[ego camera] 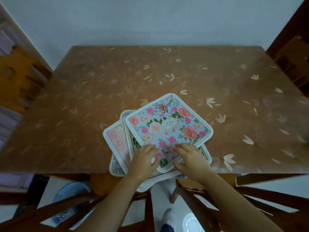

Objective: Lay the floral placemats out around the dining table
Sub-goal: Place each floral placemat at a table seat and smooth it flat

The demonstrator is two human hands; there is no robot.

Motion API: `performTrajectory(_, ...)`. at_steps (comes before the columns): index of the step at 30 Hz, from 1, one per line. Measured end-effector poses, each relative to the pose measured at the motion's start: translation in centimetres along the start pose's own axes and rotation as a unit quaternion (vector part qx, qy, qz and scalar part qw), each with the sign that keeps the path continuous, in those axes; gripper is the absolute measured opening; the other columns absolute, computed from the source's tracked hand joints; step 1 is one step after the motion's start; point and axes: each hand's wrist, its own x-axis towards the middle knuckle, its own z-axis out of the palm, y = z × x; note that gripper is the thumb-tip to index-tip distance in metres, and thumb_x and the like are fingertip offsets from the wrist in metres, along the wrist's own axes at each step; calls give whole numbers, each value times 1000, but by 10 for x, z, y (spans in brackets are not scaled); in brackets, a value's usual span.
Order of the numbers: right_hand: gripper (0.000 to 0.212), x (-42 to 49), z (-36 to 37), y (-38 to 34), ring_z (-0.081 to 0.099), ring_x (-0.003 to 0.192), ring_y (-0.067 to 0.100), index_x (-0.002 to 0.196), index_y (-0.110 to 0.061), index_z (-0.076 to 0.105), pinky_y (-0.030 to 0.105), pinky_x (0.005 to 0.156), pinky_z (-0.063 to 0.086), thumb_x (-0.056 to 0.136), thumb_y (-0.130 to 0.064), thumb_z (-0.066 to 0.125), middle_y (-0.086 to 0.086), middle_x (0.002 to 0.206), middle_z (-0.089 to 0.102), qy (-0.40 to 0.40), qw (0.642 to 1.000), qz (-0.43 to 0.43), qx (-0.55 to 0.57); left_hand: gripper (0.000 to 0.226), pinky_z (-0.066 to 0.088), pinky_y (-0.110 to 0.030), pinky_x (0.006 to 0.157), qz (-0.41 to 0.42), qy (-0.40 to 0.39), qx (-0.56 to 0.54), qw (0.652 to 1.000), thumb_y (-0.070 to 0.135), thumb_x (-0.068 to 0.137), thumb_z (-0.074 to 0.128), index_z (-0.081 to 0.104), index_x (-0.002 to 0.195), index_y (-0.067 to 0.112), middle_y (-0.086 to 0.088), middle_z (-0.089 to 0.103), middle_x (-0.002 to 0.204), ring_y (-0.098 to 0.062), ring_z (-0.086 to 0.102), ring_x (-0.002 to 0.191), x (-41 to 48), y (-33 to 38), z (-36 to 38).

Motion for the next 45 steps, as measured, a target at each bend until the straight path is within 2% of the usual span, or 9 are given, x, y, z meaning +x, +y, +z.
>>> performTrajectory(4, 51, 5, 19, 12, 47, 117, 22, 124, -16, 52, 40, 105, 34, 78, -38, 62, 4, 124, 56, -57, 998, -16, -5, 35, 25, -30, 104, -8, -19, -20, 1000, 28, 90, 51, 54, 122, 14, -4, 52, 130, -19, 39, 123, -3, -6, 12)
performTrajectory(10, 58, 8, 42, 16, 40, 126, 19, 125, -20, 50, 34, 104, 32, 77, -51, 59, -1, 135, 48, -70, 997, -28, 9, 34, 26, -26, 104, -29, -13, -60, 998, 23, 89, 54, 55, 121, 10, -5, 52, 129, -18, 40, 123, -12, -11, 26)
performTrajectory(17, 54, 12, 60, 9, 44, 124, 27, 113, -14, 59, 46, 100, 42, 68, -43, 71, 6, 125, 57, -53, 997, -59, 14, 29, 27, -22, 103, -52, 16, -108, 993, 18, 88, 55, 58, 116, 10, -3, 53, 127, -13, 40, 122, -16, -15, 30)
performTrajectory(21, 56, 14, 64, 3, 58, 109, 30, 103, -13, 64, 45, 86, 52, 57, -42, 78, 7, 111, 66, -32, 996, -78, -15, 27, 27, -24, 104, -58, 23, -113, 992, 17, 88, 56, 60, 114, 10, -3, 52, 129, -13, 39, 123, -18, -15, 33)
performTrajectory(24, 54, 14, 65, 2, 60, 106, 28, 100, -14, 65, 43, 83, 53, 56, -41, 79, 5, 108, 67, -16, 997, -81, -11, 27, 28, -27, 105, -61, 24, -115, 991, 18, 87, 58, 61, 113, 10, -2, 52, 130, -15, 39, 125, -20, -16, 34)
performTrajectory(30, 25, 12, 63, -2, 66, 85, 22, 76, -12, 69, 28, 67, 55, 58, -25, 80, 3, 85, 70, 36, 993, -82, 73, 39, 22, -17, 101, -60, 10, -150, 987, 25, 77, 71, 62, 111, 10, -1, 51, 130, -7, 35, 120, -17, -19, 30)
performTrajectory(35, 15, 11, 53, -9, 65, 66, 20, 66, -10, 66, 23, 46, 50, 59, -8, 79, 4, 69, 67, 53, 991, -67, 103, 38, 27, -21, 100, -63, -4, -165, 984, 18, 72, 76, 65, 107, 9, -5, 55, 124, -9, 40, 115, -15, -21, 26)
performTrajectory(40, 4, 16, 35, -8, 62, 74, 26, 75, -3, 64, 33, 59, 50, 77, -7, 63, 11, 79, 65, 49, 987, -12, 153, 22, 38, -27, 91, -46, 35, -142, 988, 3, 73, 72, 69, 95, 8, -8, 64, 105, -19, 52, 103, -2, -16, 17)
performTrajectory(45, 3, 14, -8, 0, 60, 74, 20, 74, -4, 62, 27, 68, 49, 77, -3, 63, 9, 79, 65, 70, 978, 3, 198, 19, 38, -9, 84, -63, 69, -221, 971, -4, 73, 69, 70, 86, 9, 5, 60, 91, -11, 55, 93, 19, -7, 0)
